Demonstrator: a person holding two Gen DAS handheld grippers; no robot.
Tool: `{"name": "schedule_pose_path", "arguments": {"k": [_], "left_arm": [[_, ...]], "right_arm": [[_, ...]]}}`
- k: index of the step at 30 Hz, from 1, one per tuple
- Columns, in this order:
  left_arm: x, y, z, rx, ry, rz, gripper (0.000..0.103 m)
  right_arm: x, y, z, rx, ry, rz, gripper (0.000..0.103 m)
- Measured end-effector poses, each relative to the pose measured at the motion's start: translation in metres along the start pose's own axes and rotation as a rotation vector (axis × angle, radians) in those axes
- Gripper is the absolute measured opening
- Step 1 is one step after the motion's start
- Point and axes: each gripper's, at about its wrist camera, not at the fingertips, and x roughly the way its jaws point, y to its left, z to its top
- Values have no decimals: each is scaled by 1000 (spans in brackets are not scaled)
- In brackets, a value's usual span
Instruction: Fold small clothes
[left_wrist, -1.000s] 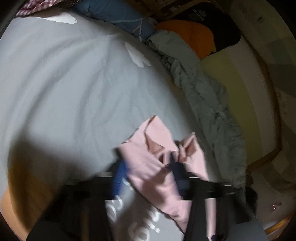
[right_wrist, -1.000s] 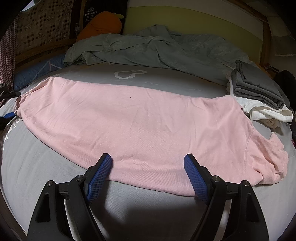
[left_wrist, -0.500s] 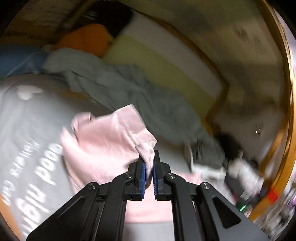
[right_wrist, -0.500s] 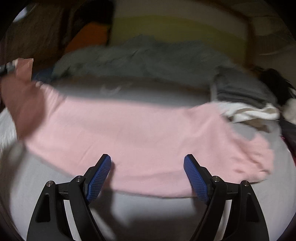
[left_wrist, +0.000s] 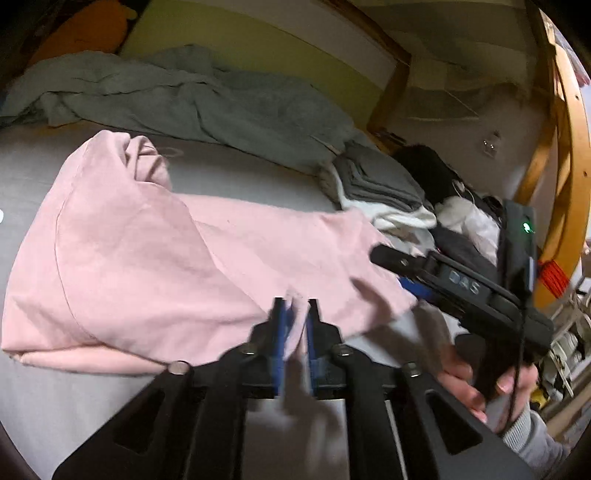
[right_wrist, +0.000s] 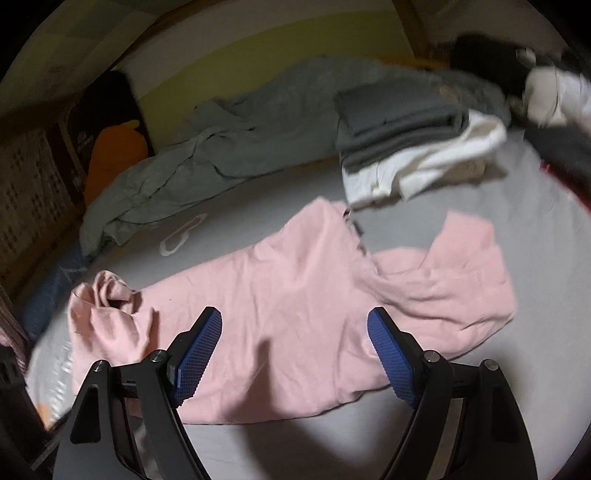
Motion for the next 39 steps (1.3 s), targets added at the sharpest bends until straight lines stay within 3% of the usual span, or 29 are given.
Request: {"name": "schedule_pose_path", "arguments": {"k": [3, 4, 6, 8, 9, 11, 13, 15, 18, 22, 24, 26, 30, 34, 37, 39], "left_arm": [[-33, -3, 4, 13, -76, -37, 35], [-48, -3, 7, 18, -112, -41, 49], [-76, 2, 21, 39, -180, -18, 60], [-95, 14, 32, 35, -242, 54, 61], [-98, 25, 38, 11, -248, 136, 61], [-97, 54, 44, -68, -227, 270, 60], [-93, 89, 41, -174, -186, 334, 60], [-85, 118, 34, -283, -132, 356, 59], [-70, 141, 23, -380, -76, 325, 59], [-61, 136, 21, -327, -85, 340, 59], [-54, 132, 18, -293, -77, 370, 59], [-52, 125, 17, -252, -74, 408, 59], [-55, 127, 13, -251, -86, 409, 59], [-62, 129, 13, -294, -117, 322, 61], [-58, 126, 15, -279, -103, 300, 62], [-51, 121, 16, -249, -68, 339, 62]], "right_arm": [[-4, 5, -1, -28, -22, -5, 82], [-7, 8, -1, -39, -31, 9, 82], [-10, 16, -1, -54, -36, 47, 82], [-10, 26, -1, -78, -26, 106, 82], [-7, 31, -2, -89, -13, 142, 82], [-1, 48, -4, -123, 24, 237, 78], [8, 70, -7, -173, 71, 314, 75], [18, 88, -11, -207, 105, 345, 72], [39, 108, -18, -253, 140, 323, 61], [74, 123, -17, -245, 269, 332, 41], [79, 128, -14, -260, 278, 338, 35], [76, 129, -12, -281, 245, 338, 0], [42, 104, 6, -193, 10, 277, 0], [15, 78, 25, -136, -98, 259, 0], [6, 71, 27, -164, -133, 211, 0], [9, 67, 23, -166, -77, 232, 0]]}}
